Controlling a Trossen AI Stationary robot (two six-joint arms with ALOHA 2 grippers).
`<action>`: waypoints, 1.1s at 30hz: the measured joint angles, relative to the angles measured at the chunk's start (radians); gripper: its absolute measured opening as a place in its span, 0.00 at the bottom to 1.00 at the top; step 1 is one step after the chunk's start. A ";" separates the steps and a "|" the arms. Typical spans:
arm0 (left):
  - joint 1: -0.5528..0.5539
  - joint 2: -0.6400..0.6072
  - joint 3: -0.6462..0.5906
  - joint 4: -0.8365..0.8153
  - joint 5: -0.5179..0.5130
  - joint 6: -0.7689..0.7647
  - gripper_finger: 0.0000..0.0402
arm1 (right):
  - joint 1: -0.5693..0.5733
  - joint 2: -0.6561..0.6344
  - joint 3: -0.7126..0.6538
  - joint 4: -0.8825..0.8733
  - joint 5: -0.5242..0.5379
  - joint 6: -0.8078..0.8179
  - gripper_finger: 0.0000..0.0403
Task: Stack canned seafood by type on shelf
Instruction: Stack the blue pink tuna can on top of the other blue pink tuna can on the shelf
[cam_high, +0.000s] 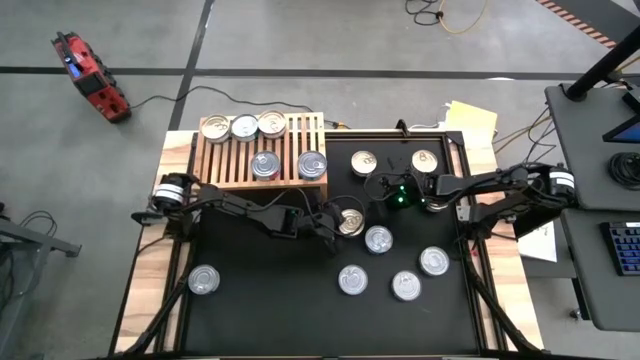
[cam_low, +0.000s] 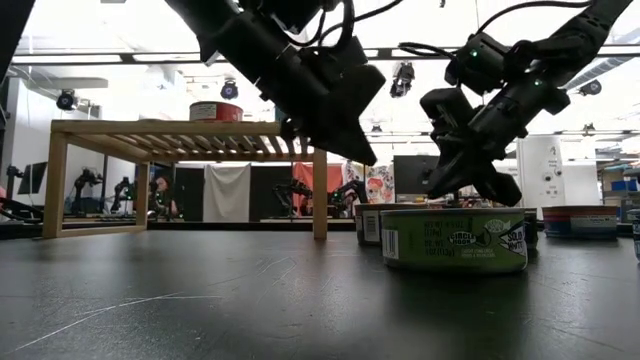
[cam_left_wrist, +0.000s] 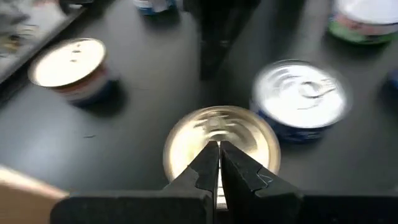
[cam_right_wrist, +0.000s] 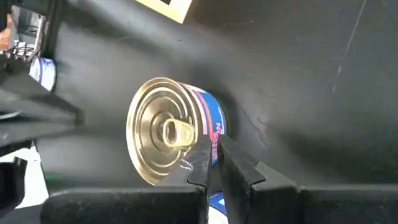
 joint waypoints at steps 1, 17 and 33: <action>0.000 0.007 0.000 0.006 0.026 -0.012 0.00 | 0.000 0.000 0.000 0.000 -0.006 0.001 0.04; -0.014 0.091 0.002 0.045 0.059 -0.093 0.00 | 0.000 -0.007 0.000 0.002 -0.016 0.036 0.07; -0.034 0.087 -0.019 0.041 0.059 -0.155 0.00 | 0.002 0.000 0.000 0.084 -0.042 -0.052 0.43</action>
